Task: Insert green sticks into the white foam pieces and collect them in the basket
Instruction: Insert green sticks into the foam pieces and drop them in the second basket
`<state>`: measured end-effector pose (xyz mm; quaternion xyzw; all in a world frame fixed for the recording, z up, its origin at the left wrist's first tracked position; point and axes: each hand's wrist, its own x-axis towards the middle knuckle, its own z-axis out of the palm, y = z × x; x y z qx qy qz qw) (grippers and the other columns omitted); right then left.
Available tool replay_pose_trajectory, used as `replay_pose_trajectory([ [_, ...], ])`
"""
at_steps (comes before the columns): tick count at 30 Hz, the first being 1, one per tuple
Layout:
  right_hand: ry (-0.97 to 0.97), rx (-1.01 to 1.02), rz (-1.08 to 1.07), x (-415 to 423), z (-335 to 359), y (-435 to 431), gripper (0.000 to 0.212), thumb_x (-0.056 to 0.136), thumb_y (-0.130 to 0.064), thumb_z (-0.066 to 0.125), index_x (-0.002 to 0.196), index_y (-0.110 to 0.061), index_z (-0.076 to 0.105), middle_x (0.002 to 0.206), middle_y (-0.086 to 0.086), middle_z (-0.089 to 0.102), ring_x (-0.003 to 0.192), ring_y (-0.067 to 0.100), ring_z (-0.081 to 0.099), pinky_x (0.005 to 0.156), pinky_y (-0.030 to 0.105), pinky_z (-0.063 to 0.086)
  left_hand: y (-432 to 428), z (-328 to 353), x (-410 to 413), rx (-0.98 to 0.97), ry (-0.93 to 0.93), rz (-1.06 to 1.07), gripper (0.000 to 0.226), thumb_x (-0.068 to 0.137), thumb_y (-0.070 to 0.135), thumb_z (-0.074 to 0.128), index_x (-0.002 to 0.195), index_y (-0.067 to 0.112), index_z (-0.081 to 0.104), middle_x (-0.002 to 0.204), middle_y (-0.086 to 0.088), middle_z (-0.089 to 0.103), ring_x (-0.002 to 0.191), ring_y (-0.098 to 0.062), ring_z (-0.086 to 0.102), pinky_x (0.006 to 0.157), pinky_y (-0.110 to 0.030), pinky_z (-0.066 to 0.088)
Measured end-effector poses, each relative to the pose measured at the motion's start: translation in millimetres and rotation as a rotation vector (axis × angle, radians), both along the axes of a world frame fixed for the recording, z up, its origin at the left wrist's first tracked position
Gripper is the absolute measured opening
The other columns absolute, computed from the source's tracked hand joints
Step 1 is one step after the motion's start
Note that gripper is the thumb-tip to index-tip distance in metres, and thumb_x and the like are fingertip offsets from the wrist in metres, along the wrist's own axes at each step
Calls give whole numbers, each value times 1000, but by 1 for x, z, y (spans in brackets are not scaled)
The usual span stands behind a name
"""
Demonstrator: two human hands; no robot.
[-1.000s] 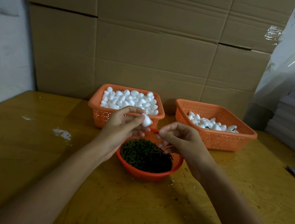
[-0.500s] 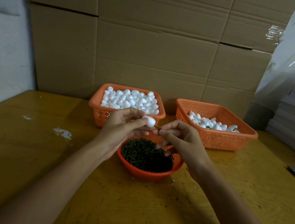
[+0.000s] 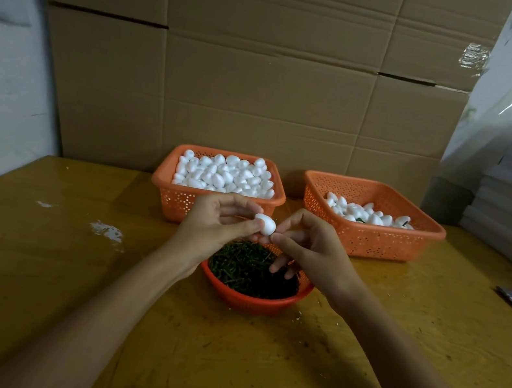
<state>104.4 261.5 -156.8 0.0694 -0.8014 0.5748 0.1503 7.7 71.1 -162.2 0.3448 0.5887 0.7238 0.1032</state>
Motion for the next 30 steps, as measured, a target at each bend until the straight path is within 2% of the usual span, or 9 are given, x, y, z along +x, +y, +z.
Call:
replay_pose_trajectory([
  [4,1,35,-12,-1,-3,-1,24,100,-6,65,114,-5,46,104,10,79,80,31,78,55,32,59,0,0,1,-10,59,-29,33,79,20,89,108,28,76,112,-5,80,105,-24,77,81,-28,62],
  [8,104,218,-46,-1,-11,-6,23,103,-9,63,117,-11,46,103,4,79,83,22,78,58,35,62,1,1,3,-92,161,-65,44,80,26,92,118,28,71,115,-2,80,116,-18,73,99,-37,55],
  [13,157,251,-51,-1,-12,-6,21,103,-8,62,115,-15,46,101,2,78,87,20,78,59,39,63,-2,2,2,-103,152,-99,47,78,23,92,120,23,70,116,-3,79,118,-18,72,94,-30,58],
  [16,176,258,-32,-1,-13,-5,21,104,-10,62,116,-17,47,100,0,78,85,19,78,58,37,62,-2,2,1,-102,154,-99,46,78,24,92,118,23,71,116,-3,79,120,-18,71,101,-40,53],
  [19,192,213,8,-1,-11,-4,20,103,-13,64,115,-16,48,99,1,79,81,23,78,55,33,60,-1,1,0,-72,133,-95,44,77,24,92,117,26,73,120,-4,78,123,-19,69,108,-50,50],
  [23,168,16,-13,4,-5,1,20,101,-8,64,113,-3,48,102,12,78,81,33,77,54,36,60,-1,0,-2,-69,184,-86,52,81,17,89,126,34,70,132,4,73,121,-19,70,104,-44,56],
  [25,257,-19,-109,7,1,4,20,101,-7,64,111,0,48,104,10,79,79,33,76,56,41,60,1,-2,-2,-89,206,-64,51,85,16,86,129,35,69,133,6,72,118,-20,71,97,-39,59],
  [27,436,12,-319,13,11,9,16,101,-8,64,108,-3,51,104,-1,80,77,25,77,58,44,62,3,-3,-1,-99,214,-20,37,90,14,81,123,28,71,125,4,75,115,-18,72,87,-36,61],
  [30,758,164,-706,28,31,28,12,104,-18,63,110,-14,54,105,-6,78,87,11,77,63,37,63,7,-4,1,-139,274,35,15,94,12,77,108,17,74,106,0,79,108,-15,73,82,-31,59],
])
